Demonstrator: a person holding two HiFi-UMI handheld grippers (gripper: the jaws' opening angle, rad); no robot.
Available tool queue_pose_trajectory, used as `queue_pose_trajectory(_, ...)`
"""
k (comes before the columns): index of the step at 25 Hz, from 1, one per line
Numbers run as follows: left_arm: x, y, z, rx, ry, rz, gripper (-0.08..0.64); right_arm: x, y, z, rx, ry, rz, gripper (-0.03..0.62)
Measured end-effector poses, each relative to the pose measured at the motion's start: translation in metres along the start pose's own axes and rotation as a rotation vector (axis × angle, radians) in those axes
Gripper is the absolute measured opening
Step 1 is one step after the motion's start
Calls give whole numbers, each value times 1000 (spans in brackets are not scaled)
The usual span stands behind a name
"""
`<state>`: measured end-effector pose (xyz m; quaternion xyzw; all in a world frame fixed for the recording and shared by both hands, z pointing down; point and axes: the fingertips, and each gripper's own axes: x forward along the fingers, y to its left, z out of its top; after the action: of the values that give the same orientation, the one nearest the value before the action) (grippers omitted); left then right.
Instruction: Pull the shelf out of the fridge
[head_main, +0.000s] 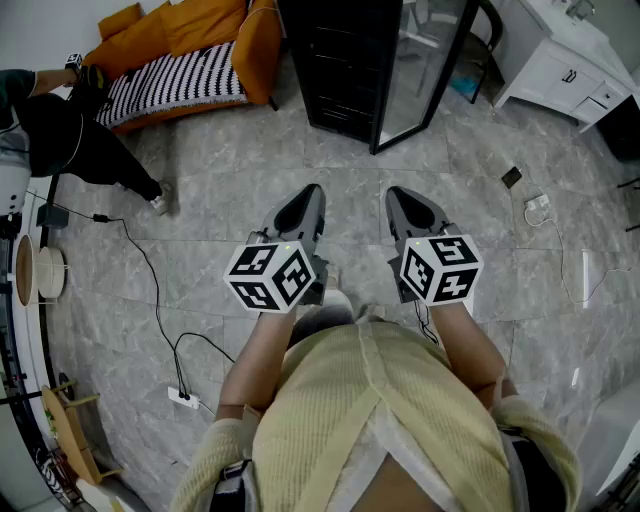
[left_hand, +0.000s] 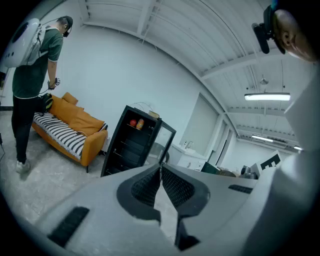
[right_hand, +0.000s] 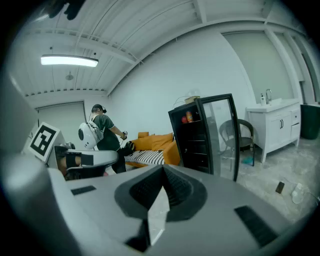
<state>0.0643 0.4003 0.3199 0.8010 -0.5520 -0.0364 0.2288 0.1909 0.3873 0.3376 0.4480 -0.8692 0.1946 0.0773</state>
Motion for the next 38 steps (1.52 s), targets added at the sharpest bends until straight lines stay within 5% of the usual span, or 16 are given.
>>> queue_pose_trajectory(16,30,41,2,-43,17,-6,32,47,3,5,13,4,-8,29)
queue_pose_trajectory(27,67,91,15,51,114,-7,32,111,7,20,-7,24,-27,30)
queue_pose_trajectory(38,84,136,40,66,104,-65,32,159,21,29,10,9,-89,31)
